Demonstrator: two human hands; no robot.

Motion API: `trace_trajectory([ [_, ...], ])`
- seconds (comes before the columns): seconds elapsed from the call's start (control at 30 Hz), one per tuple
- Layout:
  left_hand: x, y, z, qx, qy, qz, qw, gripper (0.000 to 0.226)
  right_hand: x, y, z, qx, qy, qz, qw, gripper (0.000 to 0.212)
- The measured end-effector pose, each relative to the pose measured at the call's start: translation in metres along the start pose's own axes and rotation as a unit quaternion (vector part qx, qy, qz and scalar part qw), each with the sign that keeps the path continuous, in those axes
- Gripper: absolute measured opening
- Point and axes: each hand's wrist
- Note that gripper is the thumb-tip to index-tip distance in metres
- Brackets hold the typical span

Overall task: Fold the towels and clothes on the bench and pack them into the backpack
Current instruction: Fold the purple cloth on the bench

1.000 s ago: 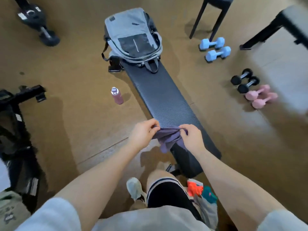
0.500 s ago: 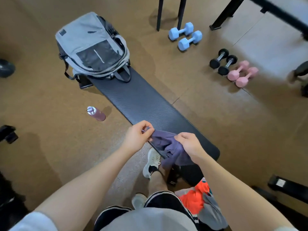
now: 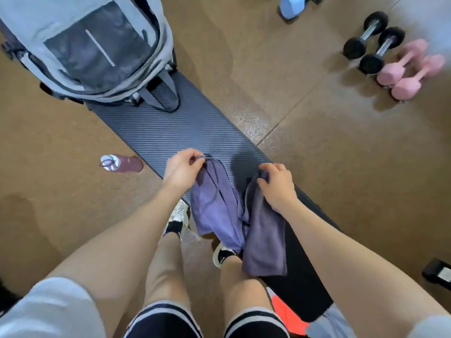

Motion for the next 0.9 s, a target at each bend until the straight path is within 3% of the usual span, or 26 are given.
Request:
trace_trajectory([
  [0.17,0.041,-0.014,0.012,0.029,-0.095,0.056,0.994,0.016,0.029,-0.051,0.035,0.078,-0.012,-0.071,0.994,0.040],
  [0.23,0.055,-0.020,0.011,-0.022,-0.116,0.056,0.991,0.014,0.042,-0.076,0.053,0.089,-0.022,-0.107,0.990,0.045],
  [0.3,0.061,-0.025,0.009,-0.069,-0.114,0.050,0.990,0.014,0.052,-0.098,0.064,0.088,-0.047,-0.100,0.990,0.037],
  [0.4,0.066,-0.041,0.009,-0.139,-0.105,-0.029,0.984,0.007,0.060,-0.119,0.074,0.108,-0.015,-0.060,0.992,0.001],
  [0.5,0.063,-0.056,0.010,-0.236,-0.175,-0.125,0.948,0.016,0.061,-0.129,0.075,0.190,0.014,-0.014,0.982,0.011],
  [0.6,0.050,-0.063,0.014,-0.204,-0.270,-0.097,0.936,0.011,0.067,-0.136,0.067,0.281,0.031,0.035,0.958,0.020],
  [0.7,0.038,-0.074,0.015,-0.166,-0.312,-0.112,0.929,0.007,0.077,-0.138,0.058,0.292,0.071,0.058,0.952,0.017],
  [0.9,0.060,-0.103,-0.026,-0.065,-0.223,-0.081,0.969,0.009,0.093,-0.143,0.047,0.284,0.152,0.106,0.941,0.019],
])
Point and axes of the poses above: each hand's wrist, its own x-axis towards the middle knuckle, its own z-axis out of the palm, y = z × x, and after that the axes turned 11 degrees about y, right-handed
